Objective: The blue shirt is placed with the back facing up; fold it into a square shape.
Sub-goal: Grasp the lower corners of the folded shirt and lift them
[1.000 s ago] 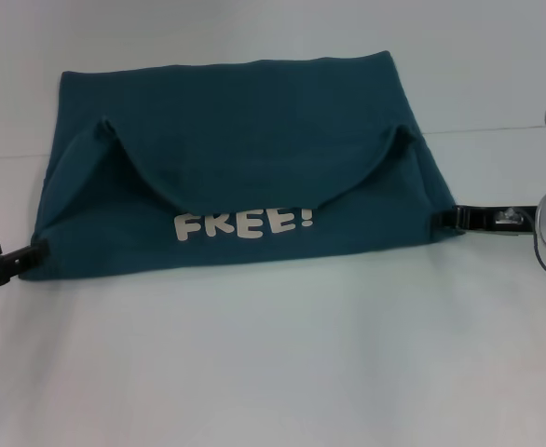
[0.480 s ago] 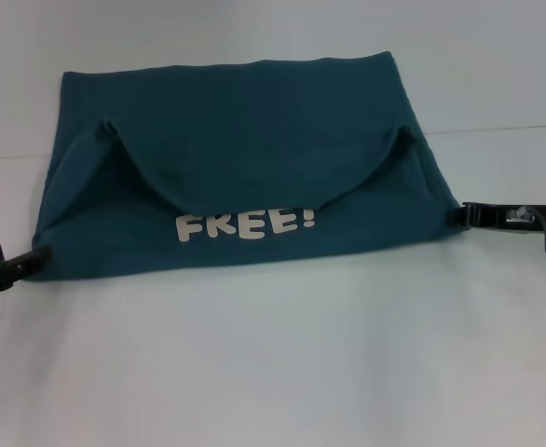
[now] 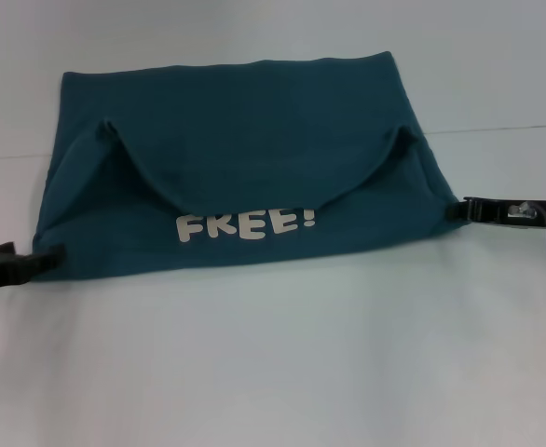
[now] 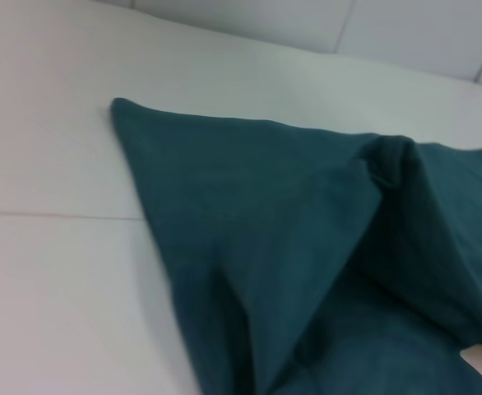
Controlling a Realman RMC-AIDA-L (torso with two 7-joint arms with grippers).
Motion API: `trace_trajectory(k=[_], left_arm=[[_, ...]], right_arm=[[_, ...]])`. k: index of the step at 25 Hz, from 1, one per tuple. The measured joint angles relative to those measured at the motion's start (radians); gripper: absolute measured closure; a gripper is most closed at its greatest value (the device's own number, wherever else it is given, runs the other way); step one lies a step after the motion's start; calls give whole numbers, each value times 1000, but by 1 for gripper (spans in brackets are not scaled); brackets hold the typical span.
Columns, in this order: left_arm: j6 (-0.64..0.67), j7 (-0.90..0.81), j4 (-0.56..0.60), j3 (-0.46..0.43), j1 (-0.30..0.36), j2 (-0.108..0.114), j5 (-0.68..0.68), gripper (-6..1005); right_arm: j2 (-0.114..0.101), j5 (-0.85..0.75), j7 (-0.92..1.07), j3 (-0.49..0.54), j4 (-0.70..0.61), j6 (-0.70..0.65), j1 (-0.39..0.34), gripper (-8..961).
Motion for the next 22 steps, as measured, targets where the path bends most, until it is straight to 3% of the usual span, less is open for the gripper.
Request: trace_trajectory(k=[7, 22], left_arm=[[-47, -2, 0, 75, -17, -3, 0, 121], [-111, -1, -35, 87, -35, -2, 51, 121]], right_arm=[[5, 0, -2, 0, 0, 1, 1, 934], [7, 0, 0, 0, 0, 1, 1, 930]])
